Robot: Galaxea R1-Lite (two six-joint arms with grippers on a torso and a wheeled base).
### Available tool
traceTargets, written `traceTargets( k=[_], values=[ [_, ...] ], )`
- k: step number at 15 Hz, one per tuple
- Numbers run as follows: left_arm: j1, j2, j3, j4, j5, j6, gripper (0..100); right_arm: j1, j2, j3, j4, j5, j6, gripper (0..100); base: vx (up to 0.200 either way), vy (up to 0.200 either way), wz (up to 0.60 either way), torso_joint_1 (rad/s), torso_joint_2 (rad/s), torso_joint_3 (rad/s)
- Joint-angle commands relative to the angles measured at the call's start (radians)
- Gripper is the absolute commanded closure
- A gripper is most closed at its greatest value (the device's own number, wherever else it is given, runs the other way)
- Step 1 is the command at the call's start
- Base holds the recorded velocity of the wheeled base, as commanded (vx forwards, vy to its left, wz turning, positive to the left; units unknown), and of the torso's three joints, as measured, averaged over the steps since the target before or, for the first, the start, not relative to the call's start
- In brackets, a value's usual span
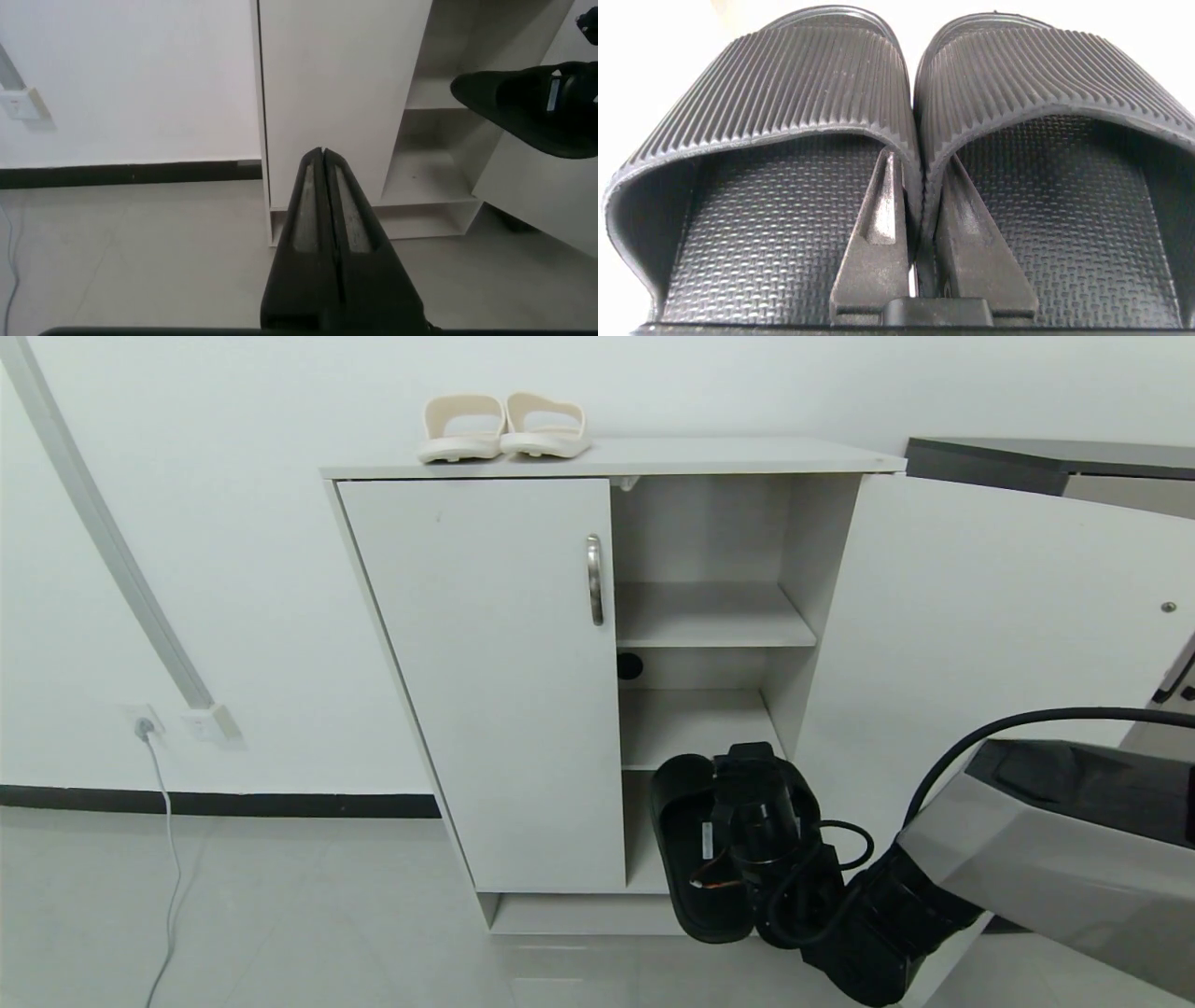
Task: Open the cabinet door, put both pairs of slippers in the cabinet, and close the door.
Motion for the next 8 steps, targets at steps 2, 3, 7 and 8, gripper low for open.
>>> traceTargets(
  k=[2, 3, 7, 8],
  values=[
    [-0.001, 0.002, 0.0, 0.0, 0.0, -0.001, 100, -0.011, 0.02, -0.006, 0.0, 0.006, 0.001, 100, 0.0, 0.0, 0.0, 0.0, 0.0, 0.0],
    [0.0, 0.002, 0.0, 0.0, 0.0, -0.001, 100, -0.013, 0.021, -0.006, -0.002, 0.009, 0.001, 100, 0.0, 0.0, 0.0, 0.0, 0.0, 0.0],
    [0.0, 0.002, 0.0, 0.0, 0.0, -0.001, 100, -0.014, 0.03, -0.006, -0.008, 0.01, -0.001, 100, 0.0, 0.0, 0.0, 0.0, 0.0, 0.0],
    [-0.001, 0.002, 0.0, 0.0, -0.002, -0.001, 100, -0.014, 0.036, -0.006, -0.009, 0.01, 0.001, 100, 0.0, 0.0, 0.0, 0.0, 0.0, 0.0]
  ],
)
